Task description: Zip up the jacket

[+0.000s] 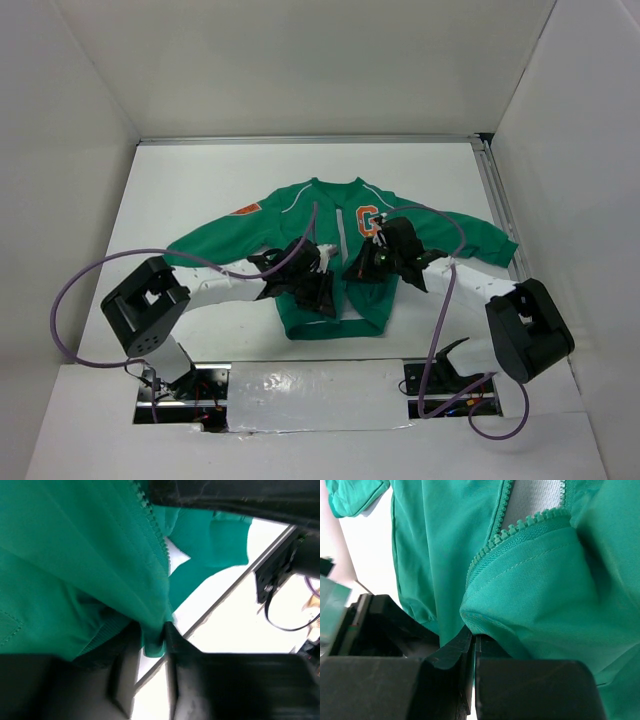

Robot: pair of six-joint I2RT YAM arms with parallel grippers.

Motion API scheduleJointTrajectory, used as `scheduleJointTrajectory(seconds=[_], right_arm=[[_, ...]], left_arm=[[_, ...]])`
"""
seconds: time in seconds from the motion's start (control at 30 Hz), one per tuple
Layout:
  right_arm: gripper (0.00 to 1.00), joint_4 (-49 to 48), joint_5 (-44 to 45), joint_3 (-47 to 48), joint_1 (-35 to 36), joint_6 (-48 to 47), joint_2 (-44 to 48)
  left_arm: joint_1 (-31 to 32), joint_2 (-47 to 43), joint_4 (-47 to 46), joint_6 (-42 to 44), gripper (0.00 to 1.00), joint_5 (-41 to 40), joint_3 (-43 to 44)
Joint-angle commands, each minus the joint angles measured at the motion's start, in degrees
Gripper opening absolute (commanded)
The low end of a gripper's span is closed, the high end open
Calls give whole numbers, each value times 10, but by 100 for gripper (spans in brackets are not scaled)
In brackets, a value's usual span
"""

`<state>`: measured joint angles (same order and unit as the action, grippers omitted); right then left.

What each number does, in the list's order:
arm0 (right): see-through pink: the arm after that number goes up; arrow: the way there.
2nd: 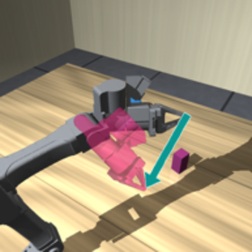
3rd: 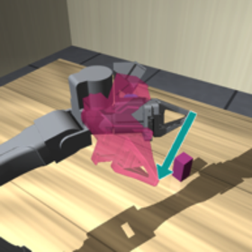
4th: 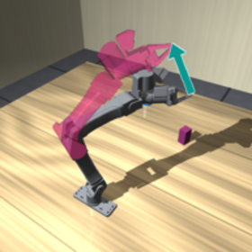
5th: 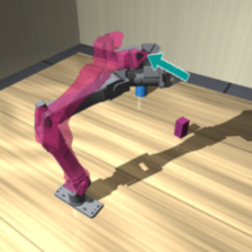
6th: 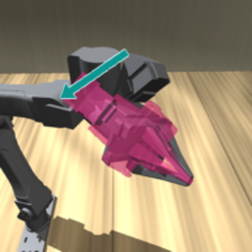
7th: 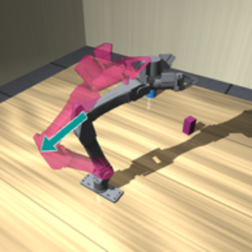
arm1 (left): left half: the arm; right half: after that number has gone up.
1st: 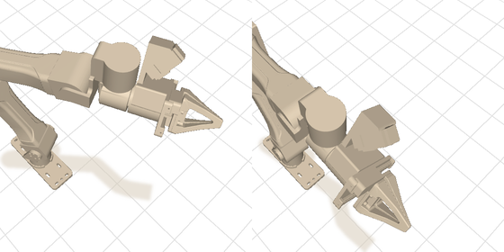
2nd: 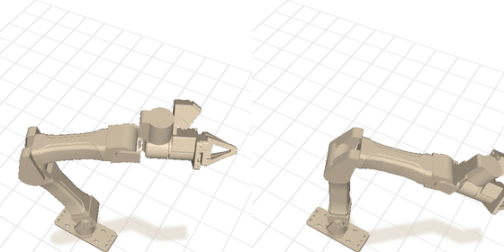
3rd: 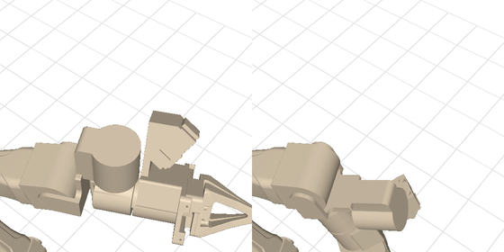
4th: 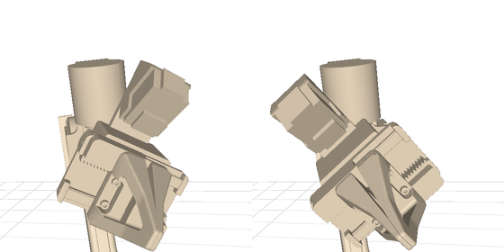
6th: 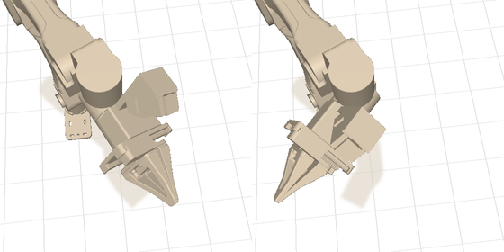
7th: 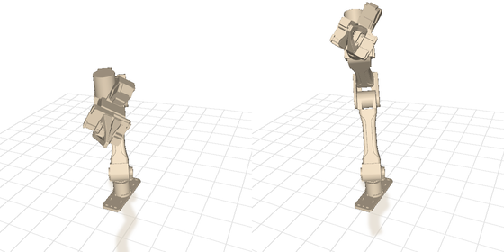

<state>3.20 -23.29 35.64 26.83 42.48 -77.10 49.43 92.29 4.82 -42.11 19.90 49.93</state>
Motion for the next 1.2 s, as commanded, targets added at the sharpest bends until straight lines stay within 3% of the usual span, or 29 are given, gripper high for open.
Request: scheduleJointTrajectory(seconds=[0.0, 0.03, 0.07, 0.1, 0.27, 0.53, 0.8, 1.17], right_arm=[[0, -25, 0, -1, 6, -8, 7], [0, -23, 2, -1, 5, -9, 9], [0, -22, 2, -3, 5, -8, 12], [0, -21, 2, -3, 4, -11, 16], [0, -11, -19, -17, -13, -21, 62], [0, 36, -57, -32, -41, -100, 201], [0, 18, -126, -30, -58, -79, 287], [0, -28, -205, -43, -93, -21, 304]], left_arm=[[2, 1, 2, 13, 34, 23, 24], [2, -1, 2, 16, 26, 25, 25], [2, -4, -1, 19, 4, 26, 26], [2, -6, -4, 21, 0, 23, 26], [-29, -76, -31, 14, 0, 17, 12], [-59, -196, -43, 16, 0, -64, 43], [-63, -194, -138, 5, 0, -51, 39], [-63, -193, -239, 7, 0, -8, 7]])
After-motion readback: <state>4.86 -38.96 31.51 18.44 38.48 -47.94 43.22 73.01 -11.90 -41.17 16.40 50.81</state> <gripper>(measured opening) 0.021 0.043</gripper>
